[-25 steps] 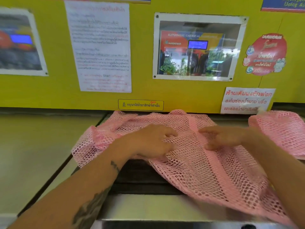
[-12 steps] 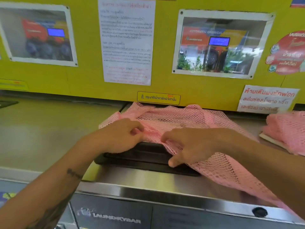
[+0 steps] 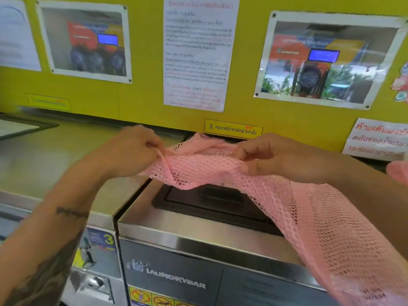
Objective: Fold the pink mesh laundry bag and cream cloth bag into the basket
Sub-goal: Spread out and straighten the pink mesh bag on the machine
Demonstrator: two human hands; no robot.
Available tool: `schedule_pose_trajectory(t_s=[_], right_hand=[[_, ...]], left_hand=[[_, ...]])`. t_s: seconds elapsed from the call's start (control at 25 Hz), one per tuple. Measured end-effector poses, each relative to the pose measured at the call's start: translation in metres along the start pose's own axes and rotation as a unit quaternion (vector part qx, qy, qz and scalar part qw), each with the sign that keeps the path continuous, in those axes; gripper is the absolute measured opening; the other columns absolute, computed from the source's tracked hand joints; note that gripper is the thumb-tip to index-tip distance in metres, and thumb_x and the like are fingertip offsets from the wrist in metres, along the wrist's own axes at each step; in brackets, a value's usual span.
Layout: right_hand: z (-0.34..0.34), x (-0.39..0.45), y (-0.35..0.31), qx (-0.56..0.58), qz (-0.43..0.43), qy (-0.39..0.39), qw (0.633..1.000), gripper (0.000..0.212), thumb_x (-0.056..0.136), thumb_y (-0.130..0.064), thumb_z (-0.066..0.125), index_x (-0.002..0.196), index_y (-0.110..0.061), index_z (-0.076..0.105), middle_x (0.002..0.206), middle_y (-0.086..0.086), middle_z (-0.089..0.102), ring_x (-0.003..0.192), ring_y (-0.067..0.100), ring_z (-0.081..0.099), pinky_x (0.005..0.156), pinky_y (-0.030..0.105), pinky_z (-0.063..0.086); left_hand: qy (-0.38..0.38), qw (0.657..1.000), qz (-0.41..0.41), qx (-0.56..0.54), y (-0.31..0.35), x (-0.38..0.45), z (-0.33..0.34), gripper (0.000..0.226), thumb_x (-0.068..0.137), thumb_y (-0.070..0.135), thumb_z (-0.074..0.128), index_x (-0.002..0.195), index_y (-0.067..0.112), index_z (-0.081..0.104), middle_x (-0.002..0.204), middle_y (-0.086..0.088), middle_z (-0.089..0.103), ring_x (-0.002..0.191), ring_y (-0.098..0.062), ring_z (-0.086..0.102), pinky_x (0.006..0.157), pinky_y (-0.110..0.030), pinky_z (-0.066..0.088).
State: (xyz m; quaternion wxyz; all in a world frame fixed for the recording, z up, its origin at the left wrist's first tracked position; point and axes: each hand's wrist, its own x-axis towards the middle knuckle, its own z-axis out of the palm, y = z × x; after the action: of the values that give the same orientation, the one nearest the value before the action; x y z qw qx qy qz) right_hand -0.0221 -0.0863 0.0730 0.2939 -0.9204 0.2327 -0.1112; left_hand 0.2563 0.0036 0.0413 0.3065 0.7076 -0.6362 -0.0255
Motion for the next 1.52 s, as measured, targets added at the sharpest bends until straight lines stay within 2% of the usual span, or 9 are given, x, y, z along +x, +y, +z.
schedule_pose_trajectory(t_s=[0.2,0.36,0.52,0.68,0.84,1.04,1.2,1.36,1.52], right_hand=[[-0.005,0.012,0.023,-0.121,0.098,0.029,0.987,0.035,0.086,-0.057,0.059,0.113,-0.035,0.065,0.122,-0.016,0.065,0.115,0.007,0.058,0.105,0.04,0.042],[0.003,0.017,0.062,-0.278,0.25,-0.081,0.924,0.076,0.089,-0.07,0.038,0.153,-0.034,0.02,0.164,0.004,0.015,0.149,0.026,0.016,0.119,0.048,0.016],[0.023,0.009,0.098,-0.248,0.29,-0.072,0.922,0.103,0.061,-0.096,0.006,0.15,-0.047,-0.009,0.165,0.004,-0.01,0.151,0.03,-0.009,0.118,0.061,0.0],[0.015,-0.01,0.106,-0.236,0.267,-0.073,0.932,0.093,0.072,-0.089,0.013,0.152,-0.046,-0.007,0.165,-0.002,-0.009,0.151,0.023,-0.007,0.119,0.056,0.001],[-0.012,-0.021,0.105,-0.219,0.225,0.008,0.95,0.077,0.092,-0.064,0.035,0.155,-0.021,0.021,0.163,0.004,0.019,0.149,0.021,0.015,0.119,0.039,0.013],[0.003,-0.026,0.141,-0.273,0.301,0.011,0.914,0.091,0.071,-0.09,0.004,0.151,-0.047,0.001,0.165,0.002,0.002,0.151,0.026,0.001,0.116,0.063,0.002],[-0.01,-0.052,0.158,-0.242,0.354,-0.018,0.903,0.115,0.043,-0.101,-0.008,0.147,-0.053,-0.013,0.164,-0.003,-0.013,0.151,0.026,-0.01,0.115,0.064,-0.002],[-0.034,-0.083,0.149,-0.249,0.392,-0.106,0.879,0.104,0.066,-0.094,0.007,0.153,-0.039,-0.011,0.166,0.003,-0.002,0.151,0.027,-0.001,0.121,0.053,0.005],[-0.043,-0.073,0.134,-0.286,0.353,0.025,0.89,0.079,0.086,-0.074,0.019,0.154,-0.034,0.012,0.164,0.004,0.014,0.15,0.026,0.015,0.119,0.05,0.016]], left_hand=[[-0.106,0.99,-0.061,-0.075,-0.016,-0.022,-0.048,0.03,0.06,0.04,0.056,0.069,0.025,0.08,0.093,0.01,0.075,0.097,-0.013,0.065,0.092,-0.04,0.047],[-0.049,0.996,0.005,-0.075,0.011,0.0,-0.025,0.018,0.081,0.046,0.059,0.09,0.041,0.074,0.099,0.023,0.071,0.1,-0.003,0.064,0.095,-0.038,0.046],[-0.153,0.984,0.088,0.026,0.032,0.033,0.052,0.028,0.096,0.037,0.05,0.122,0.038,0.06,0.133,0.011,0.056,0.123,-0.01,0.05,0.109,-0.04,0.037],[-0.253,0.95,0.035,0.181,0.014,0.052,0.094,0.063,0.088,0.07,0.018,0.148,0.049,0.02,0.163,0.004,0.016,0.15,-0.024,0.013,0.118,-0.059,0.01],[-0.33,0.898,0.025,0.288,0.023,0.049,0.08,0.079,0.082,0.071,0.012,0.149,0.034,0.029,0.163,-0.002,0.021,0.147,-0.03,0.023,0.119,-0.052,0.021],[-0.209,0.952,0.001,0.225,0.032,0.078,0.074,0.056,0.098,0.048,0.035,0.15,0.027,0.032,0.16,-0.002,0.031,0.144,-0.026,0.032,0.118,-0.044,0.027],[-0.237,0.939,-0.033,0.247,-0.012,0.101,0.083,0.057,0.099,0.053,0.025,0.153,0.035,0.023,0.158,-0.016,0.029,0.141,-0.035,0.033,0.116,-0.045,0.026],[-0.141,0.922,-0.113,0.341,-0.051,0.11,0.062,0.056,0.089,0.043,0.039,0.141,0.022,0.04,0.145,-0.017,0.039,0.127,-0.036,0.043,0.105,-0.049,0.039],[-0.016,0.939,-0.091,0.332,-0.009,0.097,0.067,0.053,0.092,0.042,0.045,0.143,0.028,0.039,0.151,-0.012,0.032,0.136,-0.037,0.032,0.11,-0.061,0.028]])
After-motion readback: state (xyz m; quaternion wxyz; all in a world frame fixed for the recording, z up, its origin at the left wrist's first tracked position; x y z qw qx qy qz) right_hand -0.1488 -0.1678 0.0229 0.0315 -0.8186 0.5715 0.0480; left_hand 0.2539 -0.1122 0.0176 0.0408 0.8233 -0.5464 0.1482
